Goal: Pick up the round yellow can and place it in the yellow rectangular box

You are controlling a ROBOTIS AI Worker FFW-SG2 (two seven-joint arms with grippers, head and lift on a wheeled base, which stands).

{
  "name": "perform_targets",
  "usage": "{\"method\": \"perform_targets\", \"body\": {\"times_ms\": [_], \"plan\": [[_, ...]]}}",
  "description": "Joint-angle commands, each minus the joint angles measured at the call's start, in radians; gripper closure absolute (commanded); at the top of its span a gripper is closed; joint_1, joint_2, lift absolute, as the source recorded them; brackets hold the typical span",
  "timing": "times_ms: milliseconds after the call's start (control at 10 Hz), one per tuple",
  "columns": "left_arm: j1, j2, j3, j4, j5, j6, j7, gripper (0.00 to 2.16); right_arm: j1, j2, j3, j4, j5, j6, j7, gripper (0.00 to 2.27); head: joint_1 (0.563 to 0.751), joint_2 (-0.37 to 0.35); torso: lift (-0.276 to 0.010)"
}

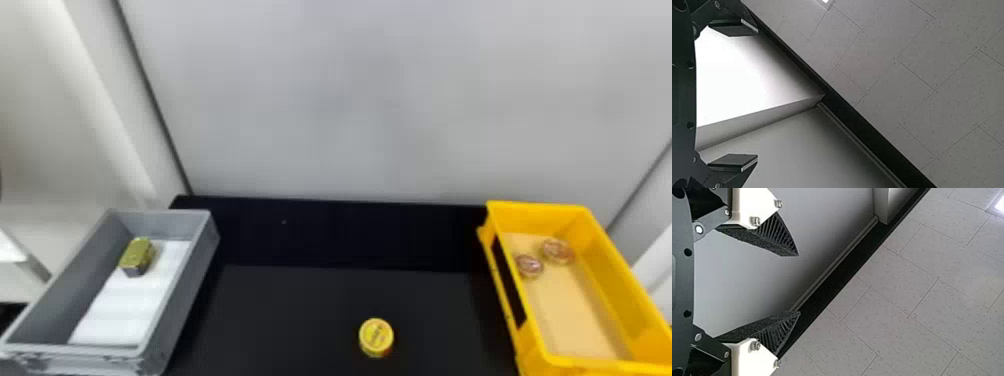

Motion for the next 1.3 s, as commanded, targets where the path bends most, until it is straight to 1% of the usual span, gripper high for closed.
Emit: {"method": "perform_targets", "body": {"times_ms": [0,1200], "plan": [[-0.003,0.001,-0.002,0.000,0.000,0.000,0.000,0.14,0.000,0.001,0.001,0.001,-0.003,0.000,-0.001,0.35,0.663,0.054,-0.010],[-0.015,0.006,-0.009,0.000,0.000,0.006,0.000,0.14,0.008,0.001,-0.008,-0.002,-0.012,0.001,-0.001,0.36,0.663,0.054,-0.010]]}}
